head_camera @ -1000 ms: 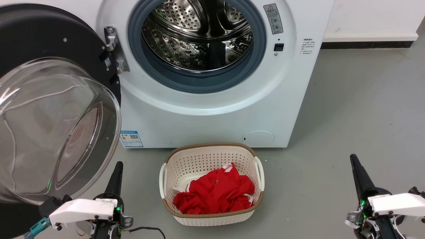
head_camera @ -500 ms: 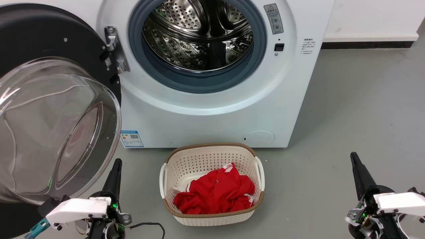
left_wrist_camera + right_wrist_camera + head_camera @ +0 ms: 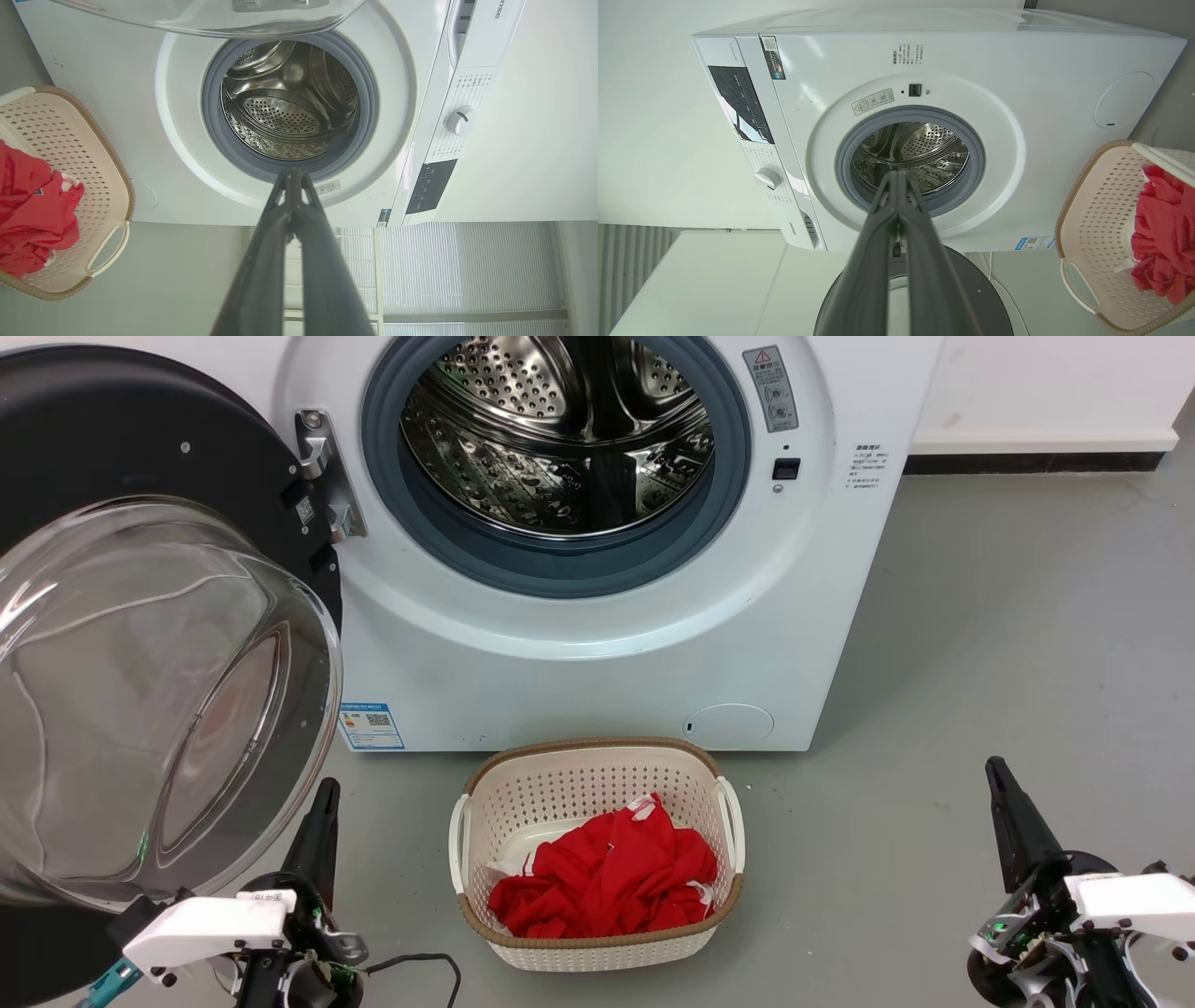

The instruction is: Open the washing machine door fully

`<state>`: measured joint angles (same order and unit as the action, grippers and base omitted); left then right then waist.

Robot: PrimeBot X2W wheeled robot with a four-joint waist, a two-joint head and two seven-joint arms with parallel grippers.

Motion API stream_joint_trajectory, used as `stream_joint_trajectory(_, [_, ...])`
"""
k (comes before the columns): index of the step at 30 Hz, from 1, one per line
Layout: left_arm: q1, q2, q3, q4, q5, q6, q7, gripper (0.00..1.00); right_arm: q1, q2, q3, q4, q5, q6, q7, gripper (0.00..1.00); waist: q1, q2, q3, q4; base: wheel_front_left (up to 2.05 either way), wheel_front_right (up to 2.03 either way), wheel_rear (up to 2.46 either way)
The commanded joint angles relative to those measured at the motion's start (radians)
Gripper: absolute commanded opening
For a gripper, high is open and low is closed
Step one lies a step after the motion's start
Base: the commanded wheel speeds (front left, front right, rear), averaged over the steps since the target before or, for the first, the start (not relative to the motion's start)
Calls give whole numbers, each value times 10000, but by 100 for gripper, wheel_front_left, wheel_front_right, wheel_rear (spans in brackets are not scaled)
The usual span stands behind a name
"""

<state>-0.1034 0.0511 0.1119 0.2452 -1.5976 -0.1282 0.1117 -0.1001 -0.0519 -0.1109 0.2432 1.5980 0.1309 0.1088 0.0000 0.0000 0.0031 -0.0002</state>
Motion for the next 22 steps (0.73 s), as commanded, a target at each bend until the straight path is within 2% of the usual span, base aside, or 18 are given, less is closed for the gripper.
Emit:
stream_joint_trajectory(1, [-97, -19, 57, 13, -181, -56, 65, 0, -151, -9, -22, 33, 206, -3, 69, 0, 0, 0, 0, 2, 0, 0, 0])
stream_joint_trajectory(22, [-88, -17, 51, 11, -153, -47, 61, 0, -139, 1, -29, 28, 173, -3, 67, 0, 0, 0, 0, 2, 0, 0, 0])
